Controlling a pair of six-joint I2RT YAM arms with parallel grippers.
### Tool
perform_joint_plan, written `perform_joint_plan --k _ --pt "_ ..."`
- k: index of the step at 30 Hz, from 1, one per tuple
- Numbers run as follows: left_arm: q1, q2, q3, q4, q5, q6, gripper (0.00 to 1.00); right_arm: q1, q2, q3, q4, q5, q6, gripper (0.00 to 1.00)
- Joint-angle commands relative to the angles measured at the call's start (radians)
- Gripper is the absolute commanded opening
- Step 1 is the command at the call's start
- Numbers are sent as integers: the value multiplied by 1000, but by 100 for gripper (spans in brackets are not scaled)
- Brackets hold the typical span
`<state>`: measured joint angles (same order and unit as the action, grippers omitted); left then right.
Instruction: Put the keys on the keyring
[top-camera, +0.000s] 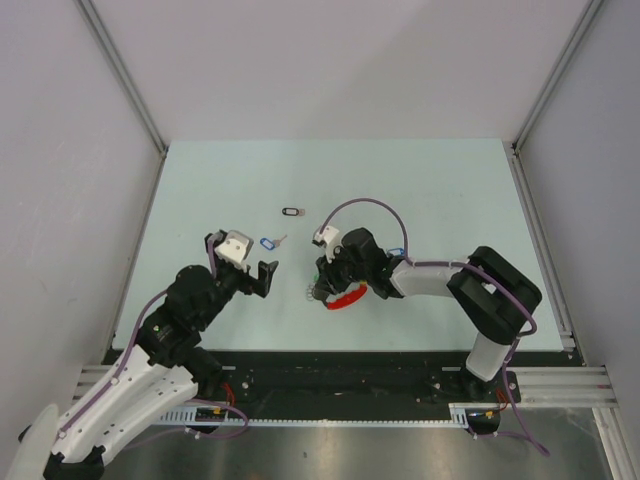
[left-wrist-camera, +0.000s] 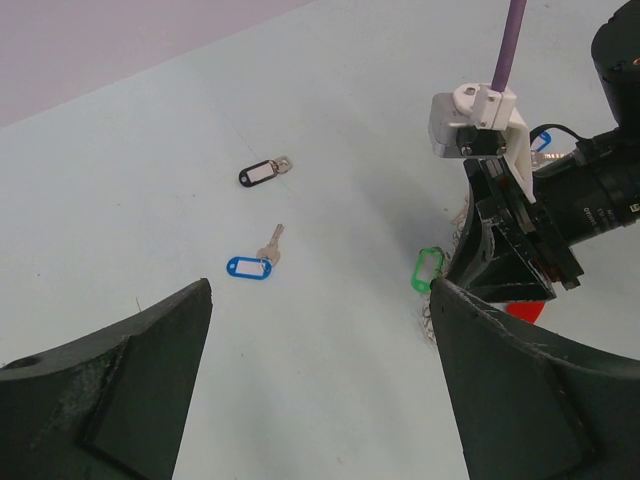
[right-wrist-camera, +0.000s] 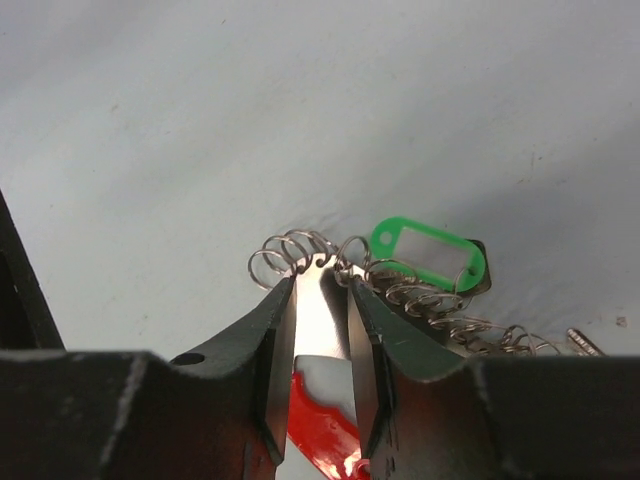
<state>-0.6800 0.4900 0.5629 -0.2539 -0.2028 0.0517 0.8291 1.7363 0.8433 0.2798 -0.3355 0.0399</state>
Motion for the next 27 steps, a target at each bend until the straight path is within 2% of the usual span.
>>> perform_joint_plan --k 1,13,27 --pt "14 4 32 4 17 -19 94 -4 19 53 42 47 -17 30" --pt "28 18 34 7 34 -24 94 2 58 63 70 59 -23 22" --pt "33 10 32 2 40 -27 95 19 98 63 55 113 -66 22"
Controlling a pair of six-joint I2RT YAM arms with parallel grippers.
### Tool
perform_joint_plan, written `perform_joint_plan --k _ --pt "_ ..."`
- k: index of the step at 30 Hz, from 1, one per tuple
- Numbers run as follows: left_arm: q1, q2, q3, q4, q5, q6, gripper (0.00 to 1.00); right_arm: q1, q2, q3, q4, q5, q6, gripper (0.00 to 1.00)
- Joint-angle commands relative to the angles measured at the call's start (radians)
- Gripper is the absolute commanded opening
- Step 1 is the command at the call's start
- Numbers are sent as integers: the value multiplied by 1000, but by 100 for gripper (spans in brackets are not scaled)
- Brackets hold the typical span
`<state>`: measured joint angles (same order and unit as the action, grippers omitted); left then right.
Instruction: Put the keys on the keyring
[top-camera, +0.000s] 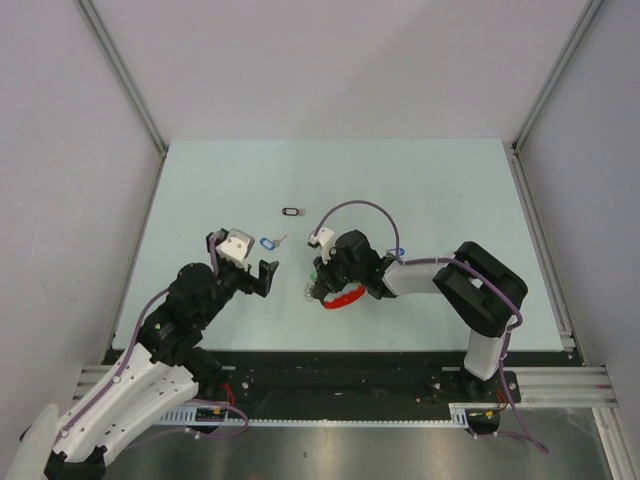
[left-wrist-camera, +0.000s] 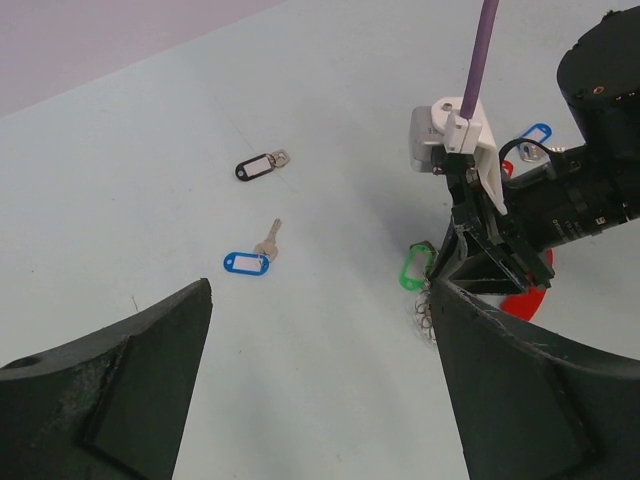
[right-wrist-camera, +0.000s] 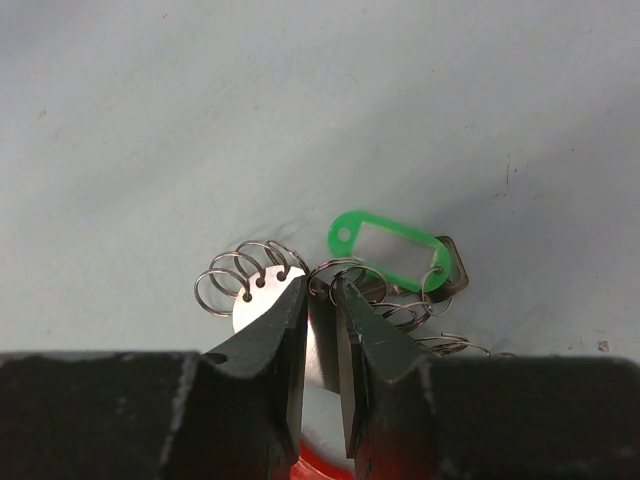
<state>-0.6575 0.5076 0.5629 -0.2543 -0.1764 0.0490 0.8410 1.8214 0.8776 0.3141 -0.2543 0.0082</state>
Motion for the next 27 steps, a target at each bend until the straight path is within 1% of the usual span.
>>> perform_joint_plan --k 1,5,9,13,15,27 --pt "12 -7 32 3 12 -23 95 9 10 27 19 44 -33 24" --pt "12 -7 32 1 14 -23 95 12 -26 14 19 111 -20 26" --pt "12 -11 32 3 12 -24 95 12 -92 -3 23 211 -13 28" --pt "12 -9 32 3 14 -24 95 30 -149 -22 39 256 41 29" --pt "13 -12 32 3 14 -26 94 43 -157 -31 55 326 49 29" --pt "13 -20 31 0 14 -28 95 102 -87 -40 124 345 121 29"
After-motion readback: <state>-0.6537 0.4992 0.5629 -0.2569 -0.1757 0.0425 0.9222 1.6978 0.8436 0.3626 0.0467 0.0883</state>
